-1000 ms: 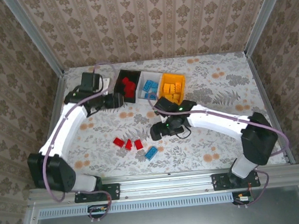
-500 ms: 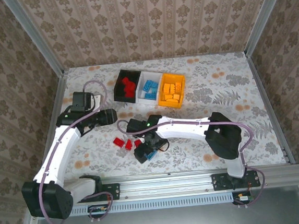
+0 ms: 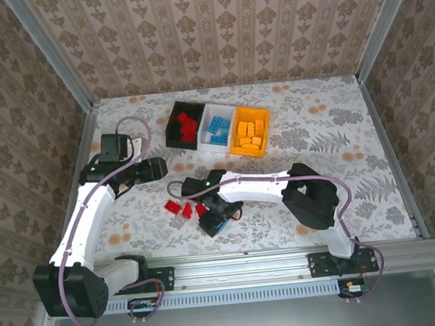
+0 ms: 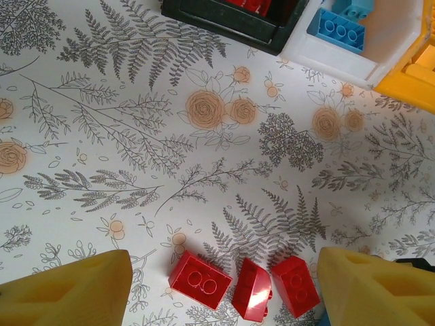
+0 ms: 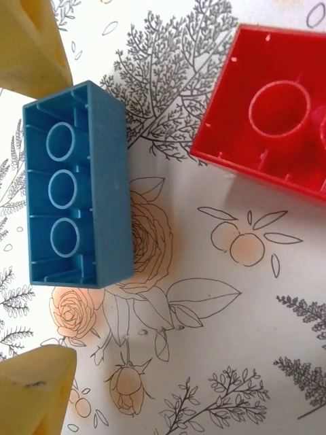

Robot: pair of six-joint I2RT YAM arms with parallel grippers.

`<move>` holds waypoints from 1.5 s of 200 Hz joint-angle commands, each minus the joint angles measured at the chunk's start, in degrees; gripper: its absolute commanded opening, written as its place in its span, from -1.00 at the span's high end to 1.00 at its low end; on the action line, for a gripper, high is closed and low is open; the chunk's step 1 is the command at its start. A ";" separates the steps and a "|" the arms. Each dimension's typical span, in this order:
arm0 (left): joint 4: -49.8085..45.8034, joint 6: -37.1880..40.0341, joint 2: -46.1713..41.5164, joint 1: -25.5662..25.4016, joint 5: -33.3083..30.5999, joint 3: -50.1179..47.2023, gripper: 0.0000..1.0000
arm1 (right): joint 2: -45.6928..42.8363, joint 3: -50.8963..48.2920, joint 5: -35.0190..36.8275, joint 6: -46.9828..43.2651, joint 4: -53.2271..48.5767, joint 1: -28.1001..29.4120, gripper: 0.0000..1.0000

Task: Sort the legos into containers by color

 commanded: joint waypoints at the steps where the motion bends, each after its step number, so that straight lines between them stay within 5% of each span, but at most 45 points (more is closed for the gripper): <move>1: 0.05 0.51 -0.26 0.64 1.41 -0.58 -0.46 | 2.23 2.04 2.41 -0.17 -0.59 0.39 -0.78; 63: -0.23 0.68 -0.60 1.41 1.76 -0.51 -0.47 | 2.66 1.58 3.49 0.80 0.00 0.31 -0.25; 101: -0.48 0.42 -1.43 1.63 1.87 -0.50 -0.48 | -1.80 1.47 4.64 1.65 -1.14 -1.27 -0.24; 173: -1.27 -0.02 -5.38 2.29 2.39 -0.49 -0.59 | -13.00 1.57 -17.04 14.60 15.18 -22.90 -0.22; 232: -0.93 -3.02 -7.41 -0.02 4.97 -4.47 -0.83 | 1.55 18.23 -21.62 26.35 22.58 -34.37 -0.21; 245: -1.11 -3.84 -7.81 -2.56 3.95 -5.31 -0.99 | 6.46 23.91 -21.74 26.86 21.05 -35.58 -0.21; 300: -2.20 -6.54 -4.90 -15.47 -3.50 -6.65 -1.00 | 20.25 44.31 -17.74 25.28 13.04 -37.73 -0.31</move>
